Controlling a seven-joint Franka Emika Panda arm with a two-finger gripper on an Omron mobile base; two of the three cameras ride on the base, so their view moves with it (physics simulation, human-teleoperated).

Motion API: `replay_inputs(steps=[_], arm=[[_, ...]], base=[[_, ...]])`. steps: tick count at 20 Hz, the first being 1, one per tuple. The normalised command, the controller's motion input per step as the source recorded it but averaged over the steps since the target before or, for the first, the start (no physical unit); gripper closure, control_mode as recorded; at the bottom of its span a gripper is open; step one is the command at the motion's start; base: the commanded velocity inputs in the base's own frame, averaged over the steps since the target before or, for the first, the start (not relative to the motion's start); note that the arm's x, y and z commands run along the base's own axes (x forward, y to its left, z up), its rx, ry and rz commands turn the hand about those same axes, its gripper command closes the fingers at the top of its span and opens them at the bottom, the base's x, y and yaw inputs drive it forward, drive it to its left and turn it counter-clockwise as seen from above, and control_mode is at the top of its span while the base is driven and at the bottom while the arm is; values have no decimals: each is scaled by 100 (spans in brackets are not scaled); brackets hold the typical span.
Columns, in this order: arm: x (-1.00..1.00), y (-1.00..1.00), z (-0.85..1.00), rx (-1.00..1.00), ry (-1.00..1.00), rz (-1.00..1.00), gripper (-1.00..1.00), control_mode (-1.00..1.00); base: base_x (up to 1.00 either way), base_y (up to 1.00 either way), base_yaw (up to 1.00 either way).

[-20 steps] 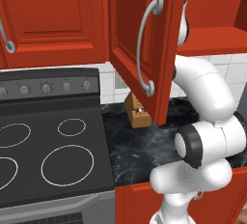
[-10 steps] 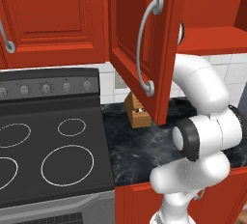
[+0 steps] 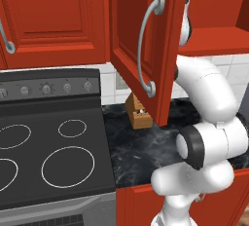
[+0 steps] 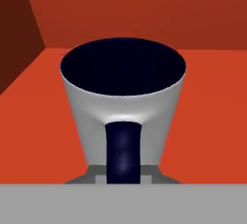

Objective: There is a tray on the dining counter. Grab the cup, mug, and pitcher and place them on the tray. The pitcher may be placed next to the tray if it cannot fit the tray.

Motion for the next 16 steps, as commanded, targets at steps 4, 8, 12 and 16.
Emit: replay_inputs(steps=[4,8,12,16], arm=[[-100,-21,0,0,-3,0,100,-100],[-100,-29,0,0,-6,0,100,-100],[-100,-34,0,0,-7,0,100,-100],[-100,-30,0,0,-2,0,100,-100]], base=[[0,0,0],[0,0,0],[0,0,0],[0,0,0]])
